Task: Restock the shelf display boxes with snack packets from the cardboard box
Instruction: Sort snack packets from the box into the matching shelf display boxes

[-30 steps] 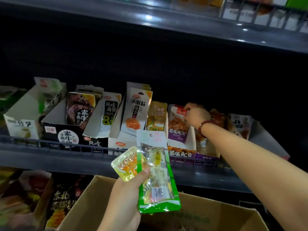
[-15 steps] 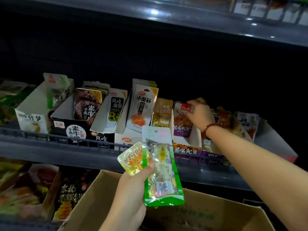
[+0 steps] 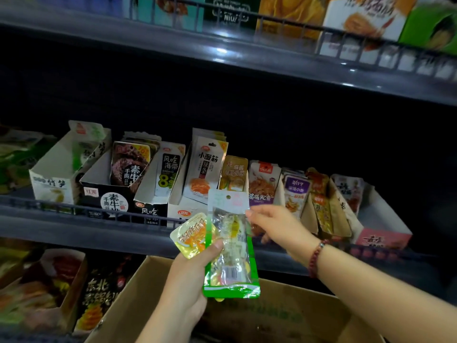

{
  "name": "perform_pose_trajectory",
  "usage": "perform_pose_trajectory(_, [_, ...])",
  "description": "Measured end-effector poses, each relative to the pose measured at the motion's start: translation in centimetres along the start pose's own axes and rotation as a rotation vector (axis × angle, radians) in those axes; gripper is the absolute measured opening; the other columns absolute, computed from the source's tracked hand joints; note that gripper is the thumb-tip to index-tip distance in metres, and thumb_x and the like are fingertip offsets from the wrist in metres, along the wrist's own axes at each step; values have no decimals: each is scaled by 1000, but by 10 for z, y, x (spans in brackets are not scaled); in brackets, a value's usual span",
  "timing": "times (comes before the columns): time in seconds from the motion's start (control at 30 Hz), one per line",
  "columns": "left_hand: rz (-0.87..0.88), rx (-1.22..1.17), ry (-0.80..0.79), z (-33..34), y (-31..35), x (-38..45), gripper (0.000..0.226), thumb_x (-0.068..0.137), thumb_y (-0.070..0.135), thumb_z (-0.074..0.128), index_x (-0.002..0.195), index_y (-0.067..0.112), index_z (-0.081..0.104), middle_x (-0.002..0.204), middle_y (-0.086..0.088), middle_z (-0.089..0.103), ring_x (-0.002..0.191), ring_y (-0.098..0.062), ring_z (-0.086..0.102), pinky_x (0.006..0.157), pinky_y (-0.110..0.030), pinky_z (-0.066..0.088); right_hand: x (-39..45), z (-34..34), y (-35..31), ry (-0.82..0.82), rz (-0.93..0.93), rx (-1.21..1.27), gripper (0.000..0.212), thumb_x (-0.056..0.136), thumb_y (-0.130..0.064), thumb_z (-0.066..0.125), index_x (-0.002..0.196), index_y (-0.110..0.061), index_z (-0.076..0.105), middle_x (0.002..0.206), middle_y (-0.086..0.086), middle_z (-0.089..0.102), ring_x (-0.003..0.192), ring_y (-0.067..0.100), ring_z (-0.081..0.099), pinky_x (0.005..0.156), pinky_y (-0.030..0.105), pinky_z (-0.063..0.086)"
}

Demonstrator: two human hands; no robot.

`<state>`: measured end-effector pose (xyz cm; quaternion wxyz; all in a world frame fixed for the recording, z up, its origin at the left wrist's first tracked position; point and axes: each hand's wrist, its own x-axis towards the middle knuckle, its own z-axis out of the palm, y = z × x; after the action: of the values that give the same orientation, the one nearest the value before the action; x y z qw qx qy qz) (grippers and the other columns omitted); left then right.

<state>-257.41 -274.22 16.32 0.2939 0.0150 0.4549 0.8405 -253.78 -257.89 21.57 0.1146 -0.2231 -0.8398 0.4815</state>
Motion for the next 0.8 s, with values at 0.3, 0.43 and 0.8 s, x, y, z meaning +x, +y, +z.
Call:
perform_pose_trajectory(0.3, [41, -18, 88, -15, 29, -2, 16, 100, 4, 44, 103, -2, 59, 105, -26, 66, 90, -35, 65, 96, -54, 47, -26, 1, -29, 27, 61, 282, 15, 93, -13, 58, 92, -2, 68, 69, 5, 67, 52, 9, 56, 46, 18, 47])
perform_pose_trajectory(0.43, [148, 133, 152, -25, 42, -5, 14, 99, 4, 42, 102, 7, 55, 106, -18, 63, 95, -30, 61, 90, -43, 47, -27, 10, -46, 133, -51, 152, 15, 91, -19, 63, 84, -9, 73, 72, 7, 67, 53, 10, 51, 46, 20, 42])
perform_pose_trajectory(0.8, [225, 17, -35, -43, 77, -17, 18, 96, 18, 54, 107, 14, 68, 98, -6, 76, 97, -21, 70, 87, -40, 53, -23, 94, -96, 155, -303, -48, 26, 88, -34, 65, 78, -14, 77, 80, 10, 72, 69, 17, 63, 66, 36, 55])
